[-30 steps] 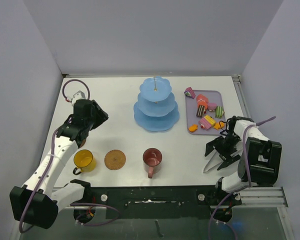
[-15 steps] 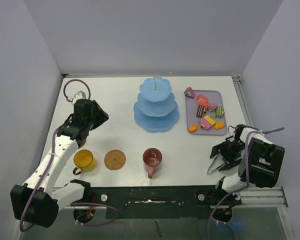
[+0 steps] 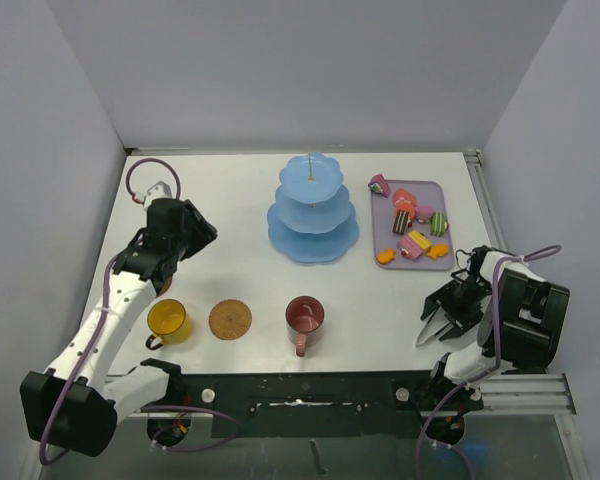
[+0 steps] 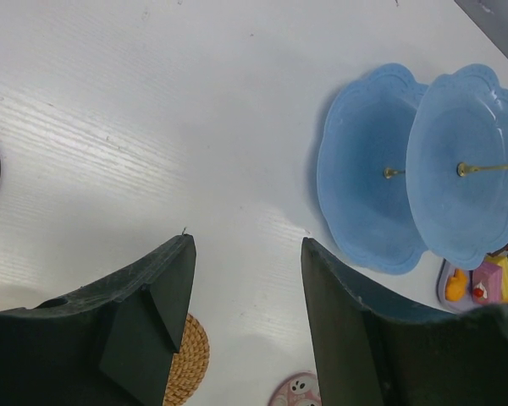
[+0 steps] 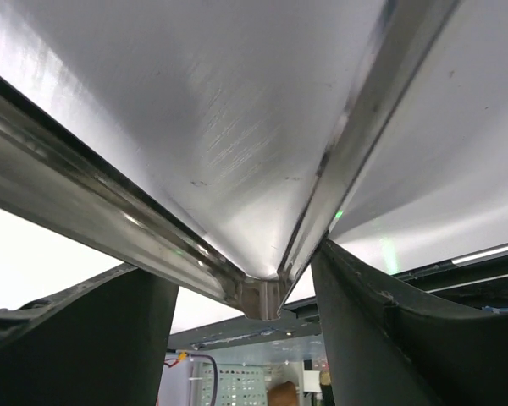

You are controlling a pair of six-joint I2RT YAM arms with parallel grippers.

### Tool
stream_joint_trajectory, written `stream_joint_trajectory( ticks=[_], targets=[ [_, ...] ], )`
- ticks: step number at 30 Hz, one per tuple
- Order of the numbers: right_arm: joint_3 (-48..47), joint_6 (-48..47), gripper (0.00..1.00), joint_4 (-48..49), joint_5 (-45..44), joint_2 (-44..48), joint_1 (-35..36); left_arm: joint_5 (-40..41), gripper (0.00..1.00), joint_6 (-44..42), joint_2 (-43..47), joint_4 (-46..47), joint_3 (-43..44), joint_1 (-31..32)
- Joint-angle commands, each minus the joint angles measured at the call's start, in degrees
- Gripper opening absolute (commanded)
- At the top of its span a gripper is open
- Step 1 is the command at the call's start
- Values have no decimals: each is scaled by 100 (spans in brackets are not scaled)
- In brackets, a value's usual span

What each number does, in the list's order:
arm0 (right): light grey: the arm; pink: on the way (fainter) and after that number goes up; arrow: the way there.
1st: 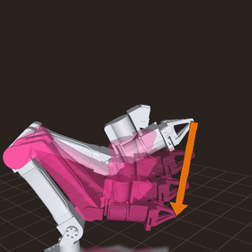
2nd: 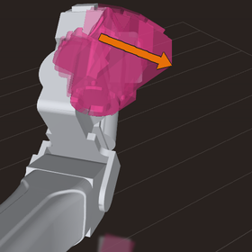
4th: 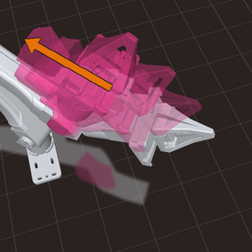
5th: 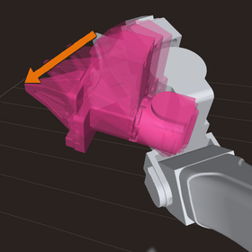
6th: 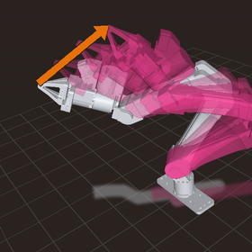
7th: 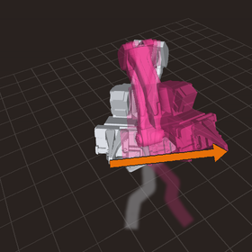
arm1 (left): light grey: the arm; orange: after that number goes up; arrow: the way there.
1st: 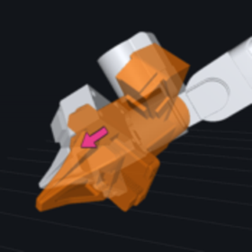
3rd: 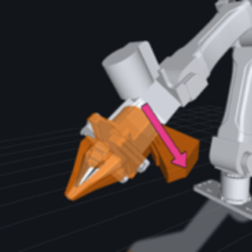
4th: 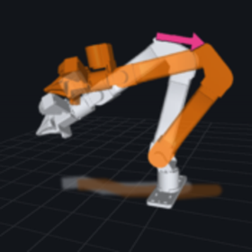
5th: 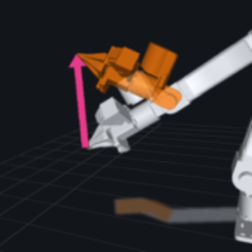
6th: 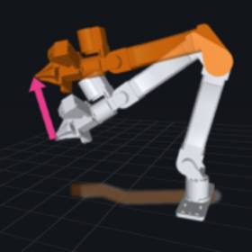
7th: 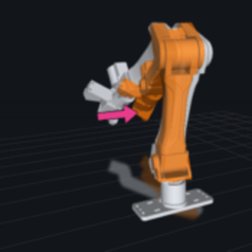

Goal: Serve the afternoon tea

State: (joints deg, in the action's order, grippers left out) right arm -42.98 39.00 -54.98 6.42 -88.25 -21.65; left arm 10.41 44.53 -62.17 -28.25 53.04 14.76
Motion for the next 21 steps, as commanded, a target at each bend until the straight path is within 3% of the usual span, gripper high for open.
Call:
stream_joint_trajectory(
  ticks=[1, 14, 21],
  targets=[
    [116, -80, 59, 296, -572, 94, 47, 18, 52, -43, 200, 302, -7, -55],
    [-1059, 186, 51, -270, -712, 1020, 216, -115, 52, -85, 55, 408, 109, -70],
    [-819, 77, 72, -521, -740, 1072, 256, -187, 52, -92, 48, 387, 112, -80]
  ],
)
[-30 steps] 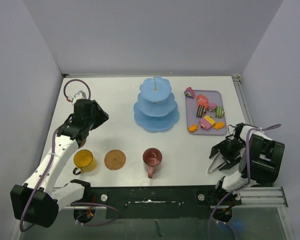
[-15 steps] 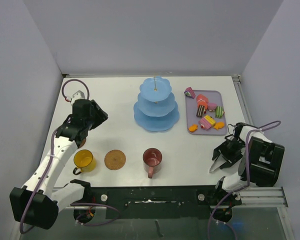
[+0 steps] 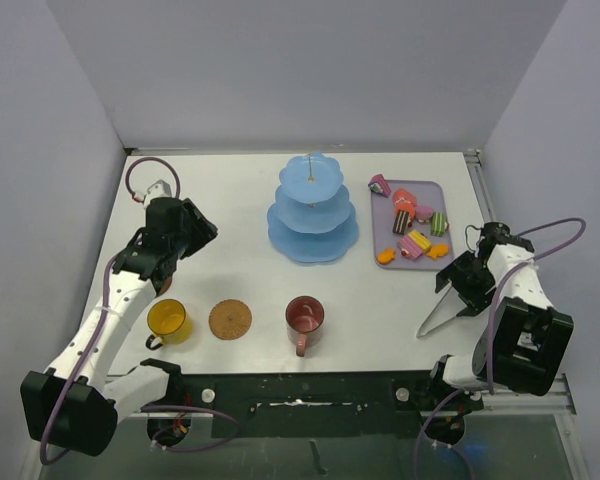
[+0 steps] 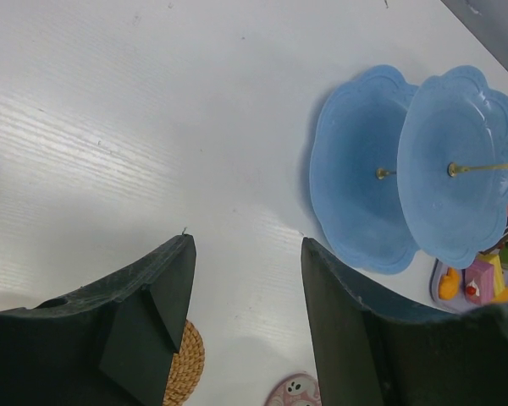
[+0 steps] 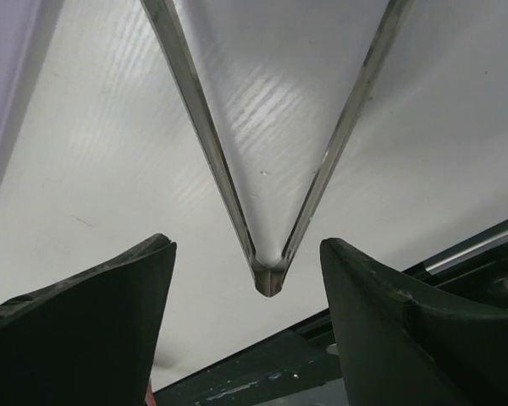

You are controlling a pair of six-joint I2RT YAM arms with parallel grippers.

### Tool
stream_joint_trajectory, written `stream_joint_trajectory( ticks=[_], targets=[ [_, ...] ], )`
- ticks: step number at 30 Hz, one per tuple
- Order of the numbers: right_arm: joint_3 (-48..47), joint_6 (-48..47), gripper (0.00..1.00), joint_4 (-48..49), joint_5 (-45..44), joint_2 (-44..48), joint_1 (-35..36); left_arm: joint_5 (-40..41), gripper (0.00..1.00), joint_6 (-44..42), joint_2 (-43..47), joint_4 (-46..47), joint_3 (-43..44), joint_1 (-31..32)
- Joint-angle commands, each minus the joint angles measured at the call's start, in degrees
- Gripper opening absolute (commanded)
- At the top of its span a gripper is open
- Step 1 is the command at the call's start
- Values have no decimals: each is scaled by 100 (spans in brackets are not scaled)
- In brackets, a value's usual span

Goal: Serve the afternoon tea

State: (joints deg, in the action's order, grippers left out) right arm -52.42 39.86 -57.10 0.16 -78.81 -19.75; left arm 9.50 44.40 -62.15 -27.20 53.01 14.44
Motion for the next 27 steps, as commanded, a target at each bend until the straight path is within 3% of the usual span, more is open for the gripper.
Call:
stream_joint_trajectory(
  ticks=[1, 6, 13, 22, 27],
  targets=[
    [206, -23, 75, -343, -95, 177, 74, -89, 51, -80, 62, 271, 111, -46],
    [600, -145, 81, -77, 32, 319, 83, -69, 51, -47, 162, 266, -3, -46],
    [522, -226, 84, 658, 240, -346, 93, -104, 52, -79, 133, 268, -22, -47],
    [649, -39, 68, 1089, 77, -1031, 459, -28, 52, -123, 174, 224, -48, -79],
    [1020, -9, 65, 1401, -83, -1146, 507, -28, 52, -182, 151, 242, -25, -107]
  ],
)
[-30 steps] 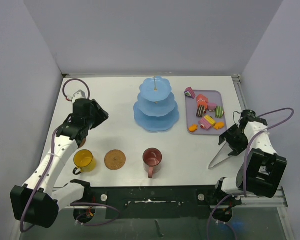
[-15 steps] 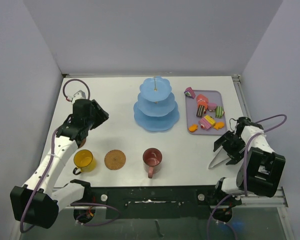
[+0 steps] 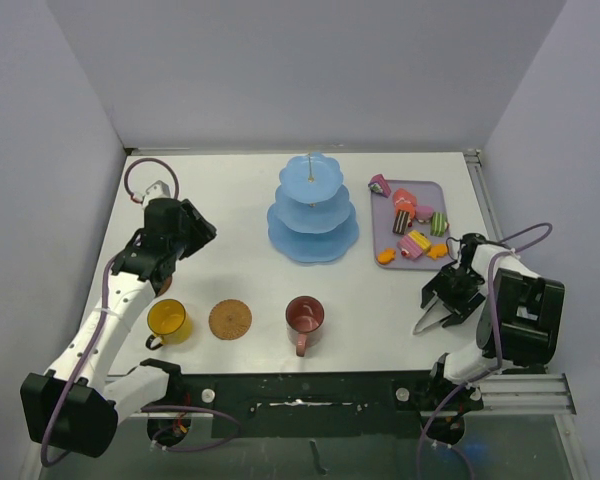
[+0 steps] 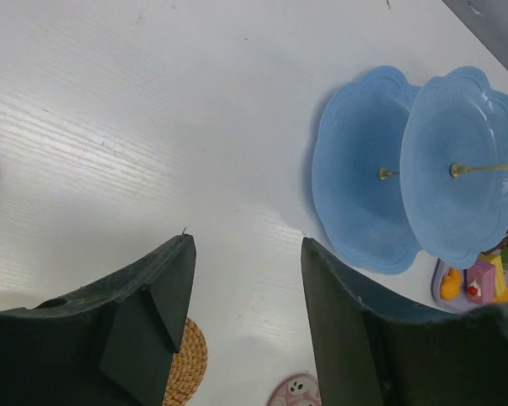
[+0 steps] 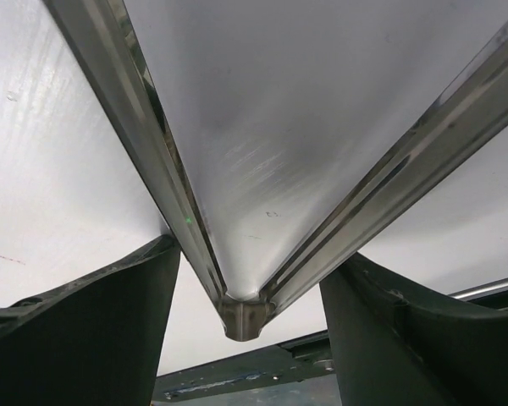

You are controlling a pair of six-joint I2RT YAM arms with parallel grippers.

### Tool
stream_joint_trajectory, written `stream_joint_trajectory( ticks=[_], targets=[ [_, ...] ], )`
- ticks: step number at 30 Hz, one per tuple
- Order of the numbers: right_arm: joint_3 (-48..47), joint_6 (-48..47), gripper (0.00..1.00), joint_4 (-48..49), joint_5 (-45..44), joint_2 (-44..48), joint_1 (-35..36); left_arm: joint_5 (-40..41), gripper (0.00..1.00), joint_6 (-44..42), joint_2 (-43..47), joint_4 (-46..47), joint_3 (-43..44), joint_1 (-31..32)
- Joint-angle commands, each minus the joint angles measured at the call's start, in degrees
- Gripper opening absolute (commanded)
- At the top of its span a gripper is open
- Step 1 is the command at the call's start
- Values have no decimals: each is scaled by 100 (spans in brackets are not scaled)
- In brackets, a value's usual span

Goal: Serve the afternoon tea

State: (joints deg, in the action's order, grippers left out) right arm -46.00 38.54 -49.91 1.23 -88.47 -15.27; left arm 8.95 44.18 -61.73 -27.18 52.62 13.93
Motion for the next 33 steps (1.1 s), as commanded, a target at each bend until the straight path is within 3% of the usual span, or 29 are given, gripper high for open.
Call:
stream_joint_trajectory(
  ticks=[1, 7, 14, 17, 28, 33],
  targets=[
    [447, 104, 65, 749, -222, -153, 62, 35, 52, -172, 100, 239, 19, -65],
    [727, 64, 57, 1028, -230, -1, -44, 32, 52, -177, 76, 261, 24, -99],
    [367, 139, 45, 798, -87, 205, -64, -17, 52, -259, -20, 283, 104, -145],
    [-27, 199, 34, 429, -138, 526, -64, -43, 51, -266, -61, 295, 149, -145],
    [-1869, 489, 39, -1078, -689, 1910, -64, -136, 52, -277, -155, 374, 327, -159],
    [-2685, 274, 39, -1446, -632, 1870, -63, -225, 52, -266, -200, 432, 372, -165]
  ],
)
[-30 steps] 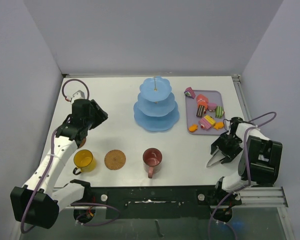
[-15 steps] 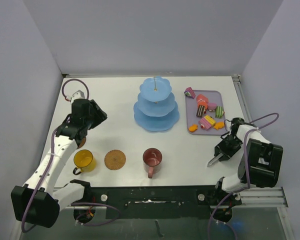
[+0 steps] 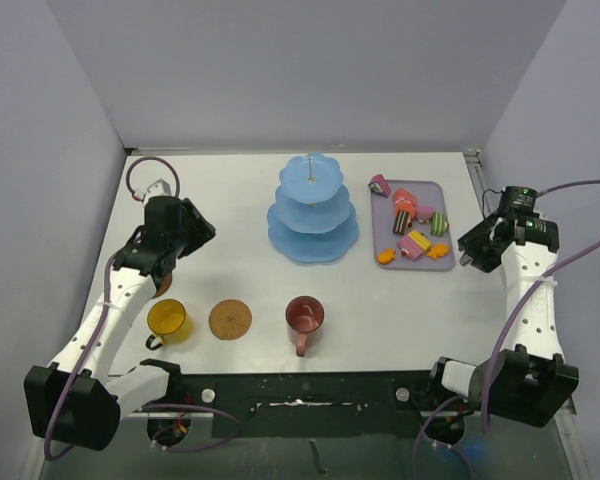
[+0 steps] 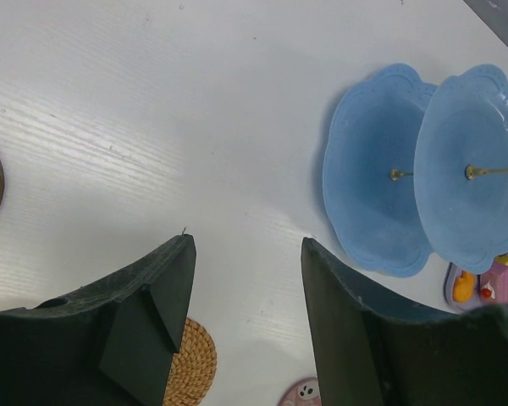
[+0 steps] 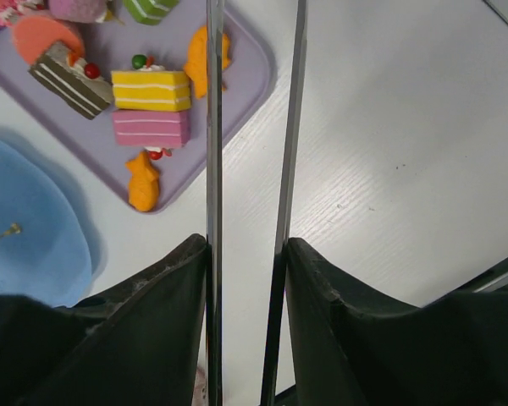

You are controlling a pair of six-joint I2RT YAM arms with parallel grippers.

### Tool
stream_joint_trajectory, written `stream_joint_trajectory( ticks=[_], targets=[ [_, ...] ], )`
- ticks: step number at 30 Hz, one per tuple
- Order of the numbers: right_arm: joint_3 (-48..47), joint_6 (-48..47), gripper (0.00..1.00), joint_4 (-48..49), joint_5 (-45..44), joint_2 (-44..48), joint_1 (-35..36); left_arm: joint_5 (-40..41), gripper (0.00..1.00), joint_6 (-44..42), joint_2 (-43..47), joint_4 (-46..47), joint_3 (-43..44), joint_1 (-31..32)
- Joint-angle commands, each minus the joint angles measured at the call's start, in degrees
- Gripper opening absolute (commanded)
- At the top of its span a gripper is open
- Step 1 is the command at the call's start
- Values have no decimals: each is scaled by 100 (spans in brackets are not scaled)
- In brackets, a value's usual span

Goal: Serve the afternoon tea

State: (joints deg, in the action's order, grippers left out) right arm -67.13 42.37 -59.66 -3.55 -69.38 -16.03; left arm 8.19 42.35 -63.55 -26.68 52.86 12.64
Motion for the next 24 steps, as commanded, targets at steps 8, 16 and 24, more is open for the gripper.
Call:
stream_joint_trajectory(
  ticks=[8, 16, 24],
  targets=[
    [-1094, -1122, 40, -10, 1383, -26, 79, -246, 52, -82, -93, 521, 462, -37],
    [-1136, -1773, 35, 536, 2545, -127, 345, 111, 51, -475, -681, 908, 1018, -52],
    [-1162, -2219, 35, 620, 2665, -417, 644, 212, 51, -1047, -1143, 932, 1893, -128]
  ],
)
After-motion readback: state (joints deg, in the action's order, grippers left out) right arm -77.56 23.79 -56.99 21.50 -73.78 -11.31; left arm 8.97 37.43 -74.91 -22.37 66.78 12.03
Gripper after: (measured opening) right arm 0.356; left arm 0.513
